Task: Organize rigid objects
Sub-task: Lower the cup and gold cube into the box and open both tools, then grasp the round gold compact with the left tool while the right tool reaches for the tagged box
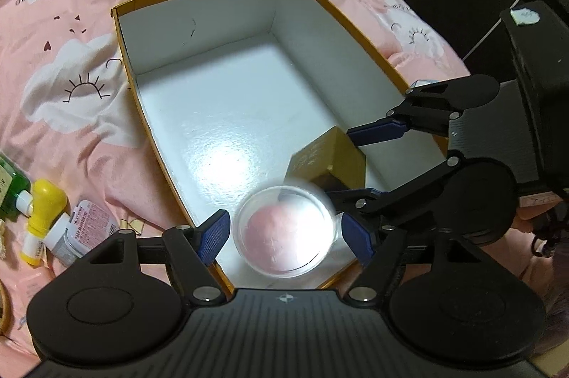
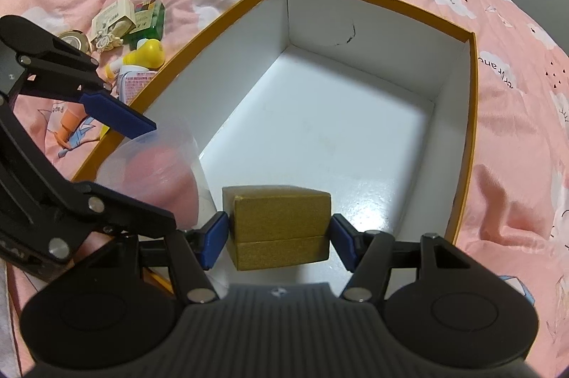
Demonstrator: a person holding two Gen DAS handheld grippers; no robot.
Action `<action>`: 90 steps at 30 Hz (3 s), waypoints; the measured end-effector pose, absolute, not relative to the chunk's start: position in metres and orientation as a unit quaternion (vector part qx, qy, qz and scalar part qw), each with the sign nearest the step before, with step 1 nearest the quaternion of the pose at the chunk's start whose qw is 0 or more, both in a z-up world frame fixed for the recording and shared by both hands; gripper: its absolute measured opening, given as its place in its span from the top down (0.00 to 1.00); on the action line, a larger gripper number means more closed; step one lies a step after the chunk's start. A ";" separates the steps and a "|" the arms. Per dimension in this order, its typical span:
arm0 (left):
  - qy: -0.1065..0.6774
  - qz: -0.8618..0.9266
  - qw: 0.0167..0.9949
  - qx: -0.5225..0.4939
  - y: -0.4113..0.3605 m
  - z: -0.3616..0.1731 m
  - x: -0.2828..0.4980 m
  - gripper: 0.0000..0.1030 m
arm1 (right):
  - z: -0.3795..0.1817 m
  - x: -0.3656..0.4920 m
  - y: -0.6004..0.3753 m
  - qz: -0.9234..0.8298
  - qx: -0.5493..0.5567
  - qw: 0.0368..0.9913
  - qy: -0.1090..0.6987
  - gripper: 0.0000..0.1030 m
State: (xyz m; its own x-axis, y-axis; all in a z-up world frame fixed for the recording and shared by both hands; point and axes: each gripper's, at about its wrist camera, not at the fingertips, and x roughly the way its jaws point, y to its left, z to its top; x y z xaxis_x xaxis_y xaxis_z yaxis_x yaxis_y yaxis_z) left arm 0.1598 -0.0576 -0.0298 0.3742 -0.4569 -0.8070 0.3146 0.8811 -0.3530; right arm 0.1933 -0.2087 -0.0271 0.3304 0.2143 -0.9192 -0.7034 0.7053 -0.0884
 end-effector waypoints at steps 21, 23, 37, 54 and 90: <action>0.438 -0.151 0.872 -0.161 0.016 0.001 0.146 0.34 | -0.024 0.210 -0.188 0.269 -0.245 0.773 0.520 0.40; 0.447 -0.148 0.866 -0.168 0.018 -0.005 0.147 0.40 | -0.027 0.209 -0.183 0.274 -0.251 0.770 0.519 0.40; 0.474 -0.161 0.846 -0.182 0.014 -0.026 0.140 0.49 | -0.043 0.205 -0.182 0.235 -0.226 0.725 0.606 0.40; 0.463 -0.156 0.855 -0.174 0.008 -0.025 0.135 0.49 | -0.027 0.205 -0.196 0.246 -0.177 0.712 0.634 0.38; 0.382 0.151 0.877 -0.251 0.145 -0.034 0.079 0.28 | -0.004 0.167 -0.038 0.357 -0.171 0.836 0.380 0.39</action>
